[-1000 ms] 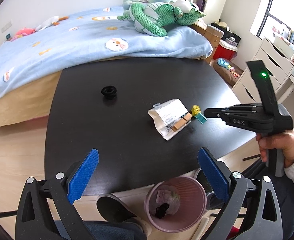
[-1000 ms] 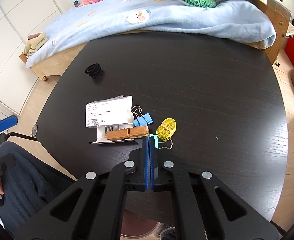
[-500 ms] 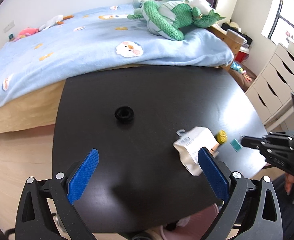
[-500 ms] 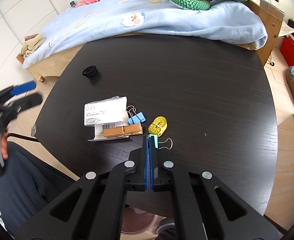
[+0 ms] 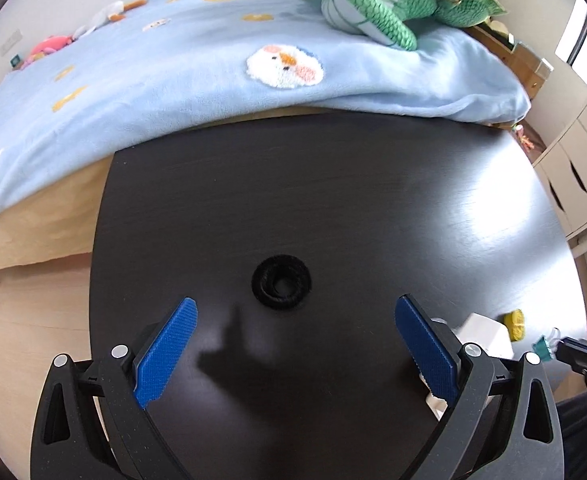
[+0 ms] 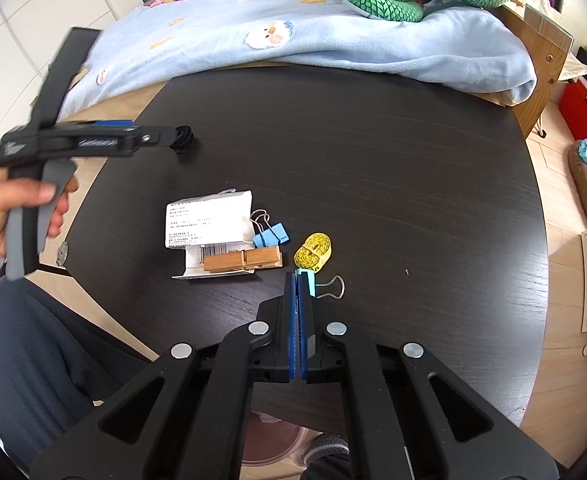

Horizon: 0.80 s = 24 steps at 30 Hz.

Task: Collect trash
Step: 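Grasp the black round cap with the left gripper while the right holds the teal clip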

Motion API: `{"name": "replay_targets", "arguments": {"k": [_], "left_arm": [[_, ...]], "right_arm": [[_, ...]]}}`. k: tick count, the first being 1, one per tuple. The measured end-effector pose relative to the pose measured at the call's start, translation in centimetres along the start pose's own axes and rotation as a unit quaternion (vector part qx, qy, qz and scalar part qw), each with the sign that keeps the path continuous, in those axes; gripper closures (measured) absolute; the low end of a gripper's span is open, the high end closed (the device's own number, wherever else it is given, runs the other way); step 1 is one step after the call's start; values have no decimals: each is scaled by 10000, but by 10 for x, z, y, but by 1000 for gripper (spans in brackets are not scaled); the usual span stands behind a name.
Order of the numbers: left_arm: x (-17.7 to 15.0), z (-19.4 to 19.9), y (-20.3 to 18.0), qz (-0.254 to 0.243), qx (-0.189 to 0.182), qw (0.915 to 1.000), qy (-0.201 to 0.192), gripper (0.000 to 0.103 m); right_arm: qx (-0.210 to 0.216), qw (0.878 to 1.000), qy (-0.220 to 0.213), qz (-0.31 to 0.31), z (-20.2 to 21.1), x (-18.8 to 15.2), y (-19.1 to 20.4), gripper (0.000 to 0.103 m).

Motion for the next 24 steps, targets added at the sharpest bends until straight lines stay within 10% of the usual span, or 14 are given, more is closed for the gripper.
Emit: {"name": "replay_targets", "arguments": {"k": [8, 20, 24], "left_arm": [[10, -28, 10, 182, 124, 9993, 311, 9], [9, -38, 11, 182, 101, 9988, 437, 71], [7, -32, 11, 180, 96, 9989, 427, 73]], "right_arm": [[3, 10000, 36, 13, -2, -1, 1, 102], [-9, 10000, 70, 0, -5, -2, -1, 102], [-8, 10000, 63, -6, -5, -1, -1, 102]]}}
Point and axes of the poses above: each gripper's, at about its wrist camera, not at the fingertips, and z roughly against the way its jaws point, y to its left, x to its top, the point moved 4 cm from there along -z, roughly the way its jaws point, and after that the axes turned 3 degrees about y, right-handed, at the moved point
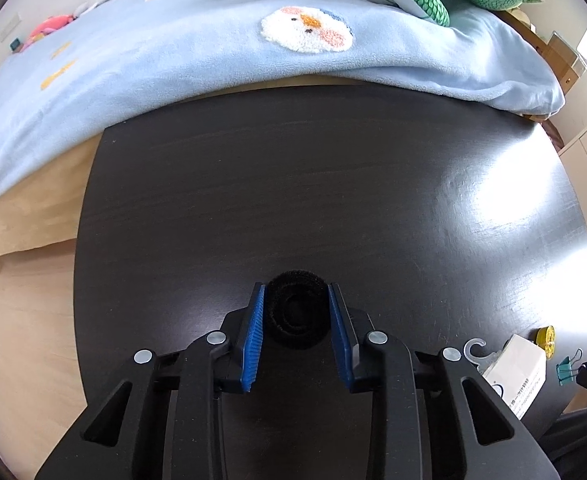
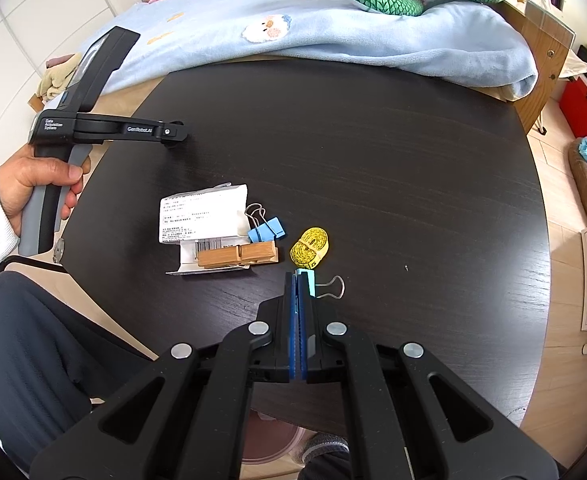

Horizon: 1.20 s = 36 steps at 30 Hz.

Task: Collect trash
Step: 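Grasp the black round cap with the left gripper while the right holds the teal clip, then carry the teal clip over the bin and open the right gripper while the left carries the cap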

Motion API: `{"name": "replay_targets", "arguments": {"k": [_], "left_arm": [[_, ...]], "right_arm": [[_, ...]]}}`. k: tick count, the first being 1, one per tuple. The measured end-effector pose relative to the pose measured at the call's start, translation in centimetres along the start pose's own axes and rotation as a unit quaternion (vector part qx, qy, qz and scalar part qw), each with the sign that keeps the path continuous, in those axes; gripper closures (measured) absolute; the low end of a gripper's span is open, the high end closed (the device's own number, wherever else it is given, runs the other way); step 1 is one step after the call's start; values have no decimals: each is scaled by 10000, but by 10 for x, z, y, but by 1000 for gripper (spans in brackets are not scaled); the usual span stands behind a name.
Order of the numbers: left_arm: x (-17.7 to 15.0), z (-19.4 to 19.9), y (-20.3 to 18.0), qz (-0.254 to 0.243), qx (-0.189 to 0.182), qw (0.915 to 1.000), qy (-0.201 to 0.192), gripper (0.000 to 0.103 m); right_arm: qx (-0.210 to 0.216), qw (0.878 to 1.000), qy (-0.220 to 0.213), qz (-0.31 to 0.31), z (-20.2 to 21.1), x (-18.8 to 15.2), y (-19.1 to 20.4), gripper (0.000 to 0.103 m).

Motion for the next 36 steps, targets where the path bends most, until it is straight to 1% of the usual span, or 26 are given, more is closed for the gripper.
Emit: {"name": "replay_targets", "arguments": {"k": [4, 9, 15, 18, 24, 31, 36], "left_arm": [[-9, 22, 0, -103, -19, 9998, -163, 73], [-23, 53, -13, -438, -72, 9983, -390, 73], [-52, 93, -30, -864, -138, 9939, -675, 73], [-66, 110, -47, -1026, -225, 9911, -820, 73], [-99, 135, -63, -1163, -414, 9868, -1048, 73], [-123, 155, -87, -1242, -588, 9823, -1273, 73], [-141, 164, -96, -1283, -700, 9803, -1328, 73]], "right_arm": [[2, 10000, -33, 21, 3, 1, 1, 102], [2, 9999, -83, 59, 10, 0, 4, 102], [-26, 9998, -193, 106, 26, -2, 9, 102], [-36, 9995, -269, 135, 36, -3, 13, 102], [-78, 9989, -396, 232, 53, -11, 22, 102], [-20, 9977, -575, 356, 73, -27, 39, 102], [70, 9966, -668, 482, 88, -43, 55, 102]]}}
Point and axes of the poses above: each gripper's, at about its wrist camera, not at the fingertips, and z roughly against the way its jaws point, y to its left, x to its top, the point moved 4 cm from there along -z, roughly the way its jaws point, and after that the axes turned 3 degrees about y, right-handed, at the moved point
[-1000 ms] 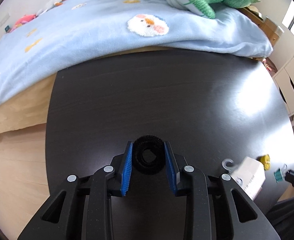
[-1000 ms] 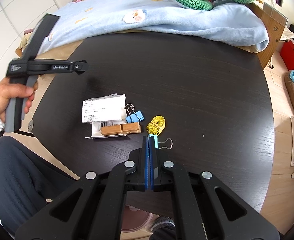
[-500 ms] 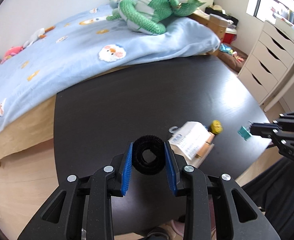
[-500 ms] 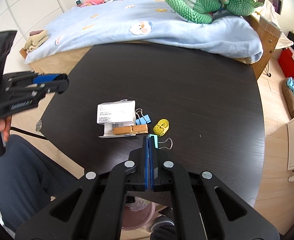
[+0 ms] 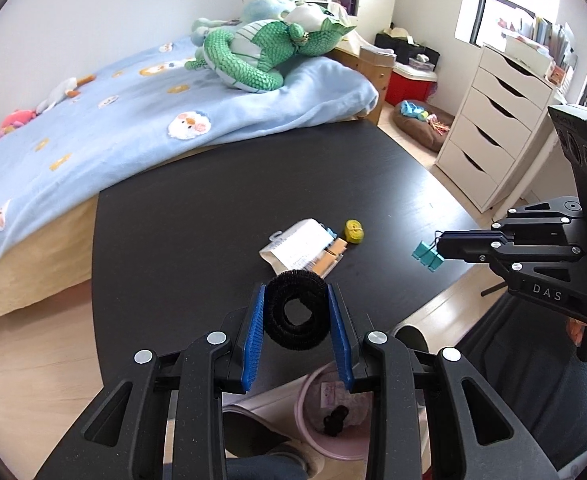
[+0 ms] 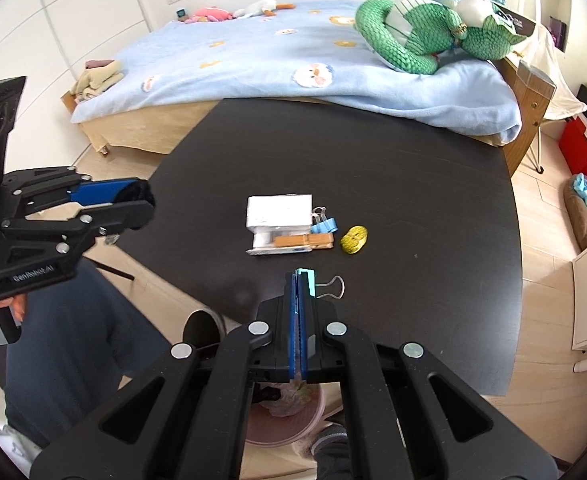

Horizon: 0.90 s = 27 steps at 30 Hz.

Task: Collect trash
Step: 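Carry the teal clip over the bin and open the right gripper while the left carries the cap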

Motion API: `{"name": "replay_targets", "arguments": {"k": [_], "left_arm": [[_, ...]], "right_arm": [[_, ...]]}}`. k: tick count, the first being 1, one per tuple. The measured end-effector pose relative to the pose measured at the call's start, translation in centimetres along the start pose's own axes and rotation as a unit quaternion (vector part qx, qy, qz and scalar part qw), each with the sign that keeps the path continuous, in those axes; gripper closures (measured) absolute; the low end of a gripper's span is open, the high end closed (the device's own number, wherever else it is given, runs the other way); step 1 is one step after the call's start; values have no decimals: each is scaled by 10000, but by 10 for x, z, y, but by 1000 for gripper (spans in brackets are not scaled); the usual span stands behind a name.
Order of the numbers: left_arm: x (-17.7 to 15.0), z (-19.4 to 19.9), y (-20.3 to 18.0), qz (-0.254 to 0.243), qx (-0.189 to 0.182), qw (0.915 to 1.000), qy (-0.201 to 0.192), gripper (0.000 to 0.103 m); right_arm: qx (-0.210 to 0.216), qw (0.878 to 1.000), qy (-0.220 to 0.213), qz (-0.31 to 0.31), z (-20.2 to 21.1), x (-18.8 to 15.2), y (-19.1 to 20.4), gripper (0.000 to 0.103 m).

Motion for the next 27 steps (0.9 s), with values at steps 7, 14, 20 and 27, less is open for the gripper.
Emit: {"name": "replay_targets", "arguments": {"k": [7, 14, 20, 27], "left_arm": [[-19, 15, -17, -32, -95, 9999, -78, 73], [-43, 22, -27, 49, -231, 9997, -10, 73], [-56, 34, -30, 127, -274, 9995, -22, 73], [-60, 39, -29, 114, -295, 9995, -27, 73]], "right_arm": [[144, 9998, -63, 75, 18, -20, 19, 102], [248, 9996, -59, 86, 31, -42, 34, 102], [378, 9992, 62, 150, 33, -61, 49, 102], [573, 9979, 244, 190, 26, -75, 61, 102]]}}
Point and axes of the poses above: each gripper's, at about its wrist camera, not at the fingertips, and z roughly against the way its jaws point, y to its left, x to its top, the point moved 4 cm from there along -z, roughly the way its jaws point, and after that the axes turned 3 degrees about y, right-handed, at the moved point
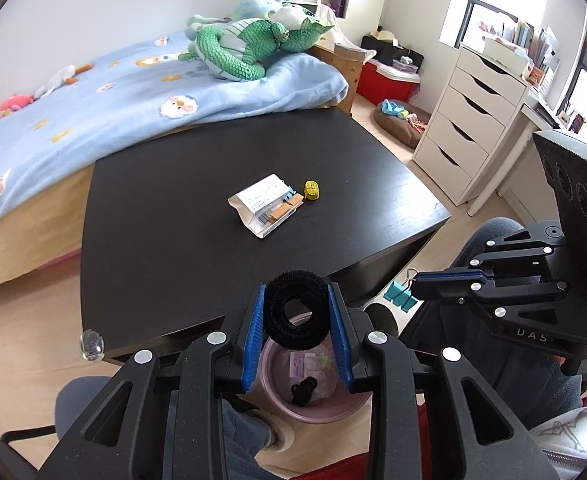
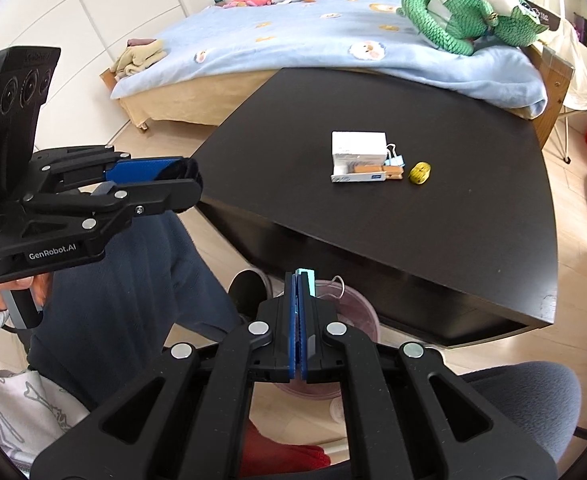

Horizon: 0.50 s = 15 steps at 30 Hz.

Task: Collect trash
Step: 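Carry the teal clip over the bin and open the right gripper while the left carries the cap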

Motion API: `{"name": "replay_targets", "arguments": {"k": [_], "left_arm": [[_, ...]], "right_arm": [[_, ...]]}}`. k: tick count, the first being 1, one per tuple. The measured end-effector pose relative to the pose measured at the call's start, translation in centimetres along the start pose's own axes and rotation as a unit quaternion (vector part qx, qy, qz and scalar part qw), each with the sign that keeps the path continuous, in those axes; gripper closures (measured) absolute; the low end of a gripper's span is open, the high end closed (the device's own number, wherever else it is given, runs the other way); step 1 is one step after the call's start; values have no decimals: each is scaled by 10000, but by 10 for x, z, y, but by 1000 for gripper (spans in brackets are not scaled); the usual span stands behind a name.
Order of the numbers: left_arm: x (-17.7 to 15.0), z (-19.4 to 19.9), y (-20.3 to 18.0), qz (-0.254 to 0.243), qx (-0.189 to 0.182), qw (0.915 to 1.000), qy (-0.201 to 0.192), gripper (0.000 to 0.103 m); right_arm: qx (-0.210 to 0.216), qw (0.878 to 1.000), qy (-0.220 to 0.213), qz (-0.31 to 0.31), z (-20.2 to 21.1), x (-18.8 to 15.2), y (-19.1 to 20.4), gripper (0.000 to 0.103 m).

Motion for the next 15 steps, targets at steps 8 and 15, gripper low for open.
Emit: {"name": "replay_targets", "arguments": {"k": [8, 15], "left_arm": [[2, 4, 1, -17, 9, 10000, -66, 73], [1, 4, 0, -55, -12, 10000, -20, 73]], "right_arm": [[-103, 9998, 152, -27, -9, 0, -4, 41], [-351, 9990, -91, -275, -3, 4, -18, 7]]}}
Point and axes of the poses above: each gripper's, at about its wrist camera, not at the fingertips, and z roughly against the way its jaws point, y to its left, x to its top, the point moved 4 cm from there along -z, roughly the way its jaws point, and after that the axes turned 3 degrees about y, right-handed, at the moved point
